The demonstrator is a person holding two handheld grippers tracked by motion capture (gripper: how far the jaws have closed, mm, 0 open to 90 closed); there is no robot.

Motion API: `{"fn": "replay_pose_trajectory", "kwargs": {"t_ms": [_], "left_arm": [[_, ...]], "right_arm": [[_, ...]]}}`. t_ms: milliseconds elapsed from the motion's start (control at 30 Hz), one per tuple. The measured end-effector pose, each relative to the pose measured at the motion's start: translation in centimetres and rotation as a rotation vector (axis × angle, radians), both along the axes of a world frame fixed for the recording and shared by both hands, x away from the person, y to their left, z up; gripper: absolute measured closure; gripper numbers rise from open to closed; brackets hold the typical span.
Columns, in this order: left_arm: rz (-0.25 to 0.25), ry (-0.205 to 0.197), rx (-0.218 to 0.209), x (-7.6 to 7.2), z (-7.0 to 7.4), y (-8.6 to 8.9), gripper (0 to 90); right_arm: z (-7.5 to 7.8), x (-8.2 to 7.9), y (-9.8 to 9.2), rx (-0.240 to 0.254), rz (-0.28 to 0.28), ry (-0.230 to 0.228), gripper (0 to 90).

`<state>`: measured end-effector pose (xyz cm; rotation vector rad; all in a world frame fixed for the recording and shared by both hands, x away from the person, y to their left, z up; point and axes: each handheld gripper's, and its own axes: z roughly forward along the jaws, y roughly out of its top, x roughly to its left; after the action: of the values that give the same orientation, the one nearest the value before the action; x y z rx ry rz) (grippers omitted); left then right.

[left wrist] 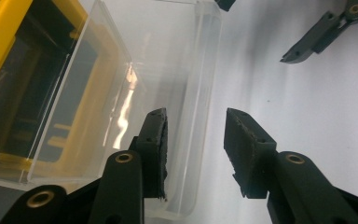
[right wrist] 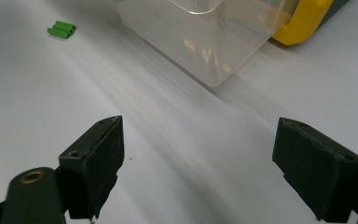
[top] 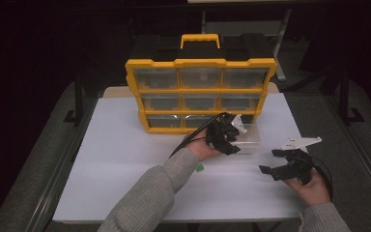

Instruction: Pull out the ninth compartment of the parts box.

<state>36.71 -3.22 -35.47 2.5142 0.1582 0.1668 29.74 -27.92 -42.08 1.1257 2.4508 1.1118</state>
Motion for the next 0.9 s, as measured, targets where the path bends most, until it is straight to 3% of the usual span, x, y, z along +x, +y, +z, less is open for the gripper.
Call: {"fn": "replay_pose_trajectory", "kwargs": {"t_ms": [400,567,900], "left_arm": [[-0.006,0.012,-0.062,-0.4,1.1,0.8,51.2],[-0.010,0.001,-0.066,-0.6,1.9,1.5,50.1],[0.025,-0.005,-0.104,-1.0,3.2,3.5,48.2]], "right_arm": [[-0.1,-0.1,0.0,-0.005,-0.002,0.000,15.5],[0.1,-0.2,0.3,-0.006,0.008,-0.007,15.4],[0.2,-0.5,0.8,-0.012,0.023,0.003,15.3]]}}
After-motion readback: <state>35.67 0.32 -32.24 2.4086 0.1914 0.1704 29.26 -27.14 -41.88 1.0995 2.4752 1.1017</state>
